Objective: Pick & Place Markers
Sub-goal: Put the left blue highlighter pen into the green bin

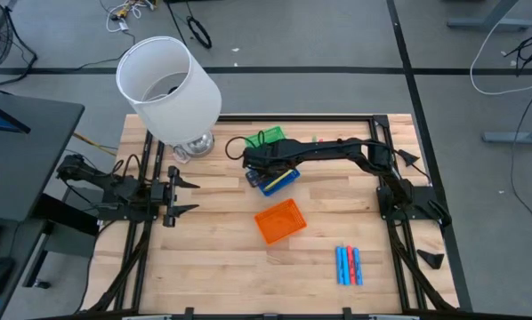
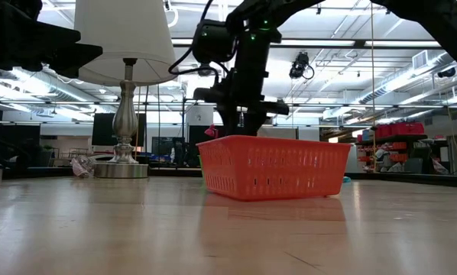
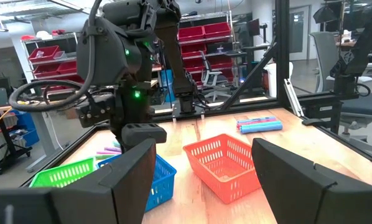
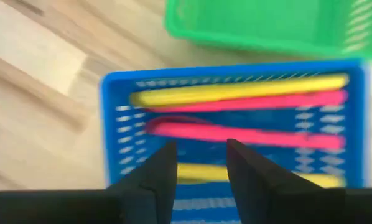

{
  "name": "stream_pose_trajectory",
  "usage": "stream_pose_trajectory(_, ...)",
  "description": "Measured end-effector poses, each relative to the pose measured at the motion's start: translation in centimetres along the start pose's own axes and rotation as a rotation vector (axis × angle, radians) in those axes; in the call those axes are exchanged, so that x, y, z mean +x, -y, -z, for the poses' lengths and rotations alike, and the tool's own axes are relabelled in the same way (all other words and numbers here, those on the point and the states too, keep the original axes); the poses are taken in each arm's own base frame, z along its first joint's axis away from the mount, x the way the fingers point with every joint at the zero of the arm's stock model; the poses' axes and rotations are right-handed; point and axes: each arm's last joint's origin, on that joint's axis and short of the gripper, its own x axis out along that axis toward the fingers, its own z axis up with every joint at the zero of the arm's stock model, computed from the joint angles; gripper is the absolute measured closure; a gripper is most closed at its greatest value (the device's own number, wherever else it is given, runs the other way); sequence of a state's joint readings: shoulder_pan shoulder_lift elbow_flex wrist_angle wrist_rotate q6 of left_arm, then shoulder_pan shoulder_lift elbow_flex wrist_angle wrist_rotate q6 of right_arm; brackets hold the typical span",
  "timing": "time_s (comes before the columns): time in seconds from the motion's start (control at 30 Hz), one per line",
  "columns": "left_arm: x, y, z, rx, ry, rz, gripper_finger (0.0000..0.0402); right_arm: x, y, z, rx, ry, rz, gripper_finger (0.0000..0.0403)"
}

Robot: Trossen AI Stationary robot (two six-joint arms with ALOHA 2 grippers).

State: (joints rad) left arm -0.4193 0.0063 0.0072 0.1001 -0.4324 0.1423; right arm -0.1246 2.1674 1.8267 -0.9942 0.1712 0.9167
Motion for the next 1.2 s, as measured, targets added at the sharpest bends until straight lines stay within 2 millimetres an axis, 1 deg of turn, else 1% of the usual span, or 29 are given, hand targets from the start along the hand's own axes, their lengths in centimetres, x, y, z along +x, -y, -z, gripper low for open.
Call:
stream_pose_trajectory(0.1, 0.0, 0.0, 0.0, 0.0, 0.0, 0.0, 0.0129, 0.0, -0.2, -0.1, 0.051, -0.002, -0.035, 0.0266)
stream_pose_trajectory(0.23, 0.0, 0.0, 0.0, 0.0, 0.0, 0.0, 0.0129, -0.2, -0.3, -0.1, 0.08, 0.011, -0.035, 0.0266)
stream_pose_trajectory(0.37, 0.0, 0.0, 0.0, 0.0, 0.0, 0.0, 0.0129, -1.2, -0.6, 0.5, 0.105, 0.031, -0.033, 0.0266)
stream_pose_trajectory(0.47, 0.0, 0.0, 0.0, 0.0, 0.0, 0.0, 0.0129, -2.2, -0.9, 1.4, 0.084, 0.05, -0.016, 0.0263)
stream_pose_trajectory(0.87, 0.0, 0.0, 0.0, 0.0, 0.0, 0.0, 0.0129, -5.4, -2.2, 6.7, 0.113, -0.001, 0.043, 0.0239)
stream_pose_trajectory(1.07, 0.0, 0.0, 0.0, 0.0, 0.001, -0.001, 0.0129, -6.0, -2.8, 9.4, 0.12, -0.016, 0.053, 0.0238)
stream_pose_trajectory(1.2, 0.0, 0.0, 0.0, 0.0, 0.0, -0.001, 0.0129, -6.4, -2.9, 11.3, 0.137, -0.022, 0.053, 0.0238)
